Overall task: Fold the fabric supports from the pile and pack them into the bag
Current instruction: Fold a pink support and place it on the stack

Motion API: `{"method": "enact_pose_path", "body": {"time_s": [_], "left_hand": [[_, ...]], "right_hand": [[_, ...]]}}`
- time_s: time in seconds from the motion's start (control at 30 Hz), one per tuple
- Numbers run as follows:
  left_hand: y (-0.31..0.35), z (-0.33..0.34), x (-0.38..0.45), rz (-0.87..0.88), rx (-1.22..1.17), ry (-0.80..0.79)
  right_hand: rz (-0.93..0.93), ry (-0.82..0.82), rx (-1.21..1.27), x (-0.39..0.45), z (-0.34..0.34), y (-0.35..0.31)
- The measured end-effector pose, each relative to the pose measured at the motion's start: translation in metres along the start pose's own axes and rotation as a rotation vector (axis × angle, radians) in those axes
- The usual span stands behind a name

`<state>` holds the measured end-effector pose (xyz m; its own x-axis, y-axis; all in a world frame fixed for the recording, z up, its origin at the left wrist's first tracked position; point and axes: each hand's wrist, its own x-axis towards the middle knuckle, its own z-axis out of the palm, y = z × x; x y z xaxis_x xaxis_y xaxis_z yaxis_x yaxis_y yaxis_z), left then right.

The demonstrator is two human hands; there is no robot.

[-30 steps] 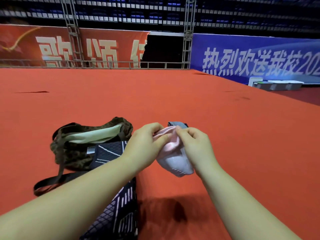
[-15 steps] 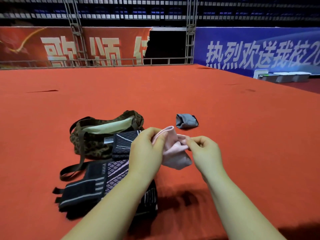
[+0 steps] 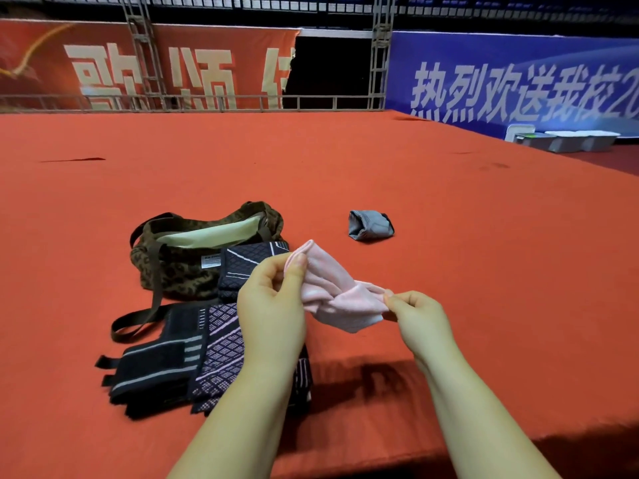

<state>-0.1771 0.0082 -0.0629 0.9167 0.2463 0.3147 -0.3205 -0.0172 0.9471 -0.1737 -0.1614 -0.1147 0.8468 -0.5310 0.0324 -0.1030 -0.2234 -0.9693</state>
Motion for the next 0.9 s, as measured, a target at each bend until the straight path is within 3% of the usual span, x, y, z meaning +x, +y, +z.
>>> {"method": "enact_pose_path", "body": {"time_s": [0.43,0.6,0.9], "left_hand": [[0.001,-0.002,0.003,-0.017,-0.07,0.094],[0.008,-0.011,0.017,0.037,-0.041,0.136],[0.001,-0.013,0.02,-0.025,0.115,-0.051]], "right_hand": [[0.1,0.048,-0.032,0.024,0.015,0.038],[0.167,0.145,-0.077,0.034,0.001,0.045],[0.15,0.209,-0.021,0.031,-0.014,0.051]]}}
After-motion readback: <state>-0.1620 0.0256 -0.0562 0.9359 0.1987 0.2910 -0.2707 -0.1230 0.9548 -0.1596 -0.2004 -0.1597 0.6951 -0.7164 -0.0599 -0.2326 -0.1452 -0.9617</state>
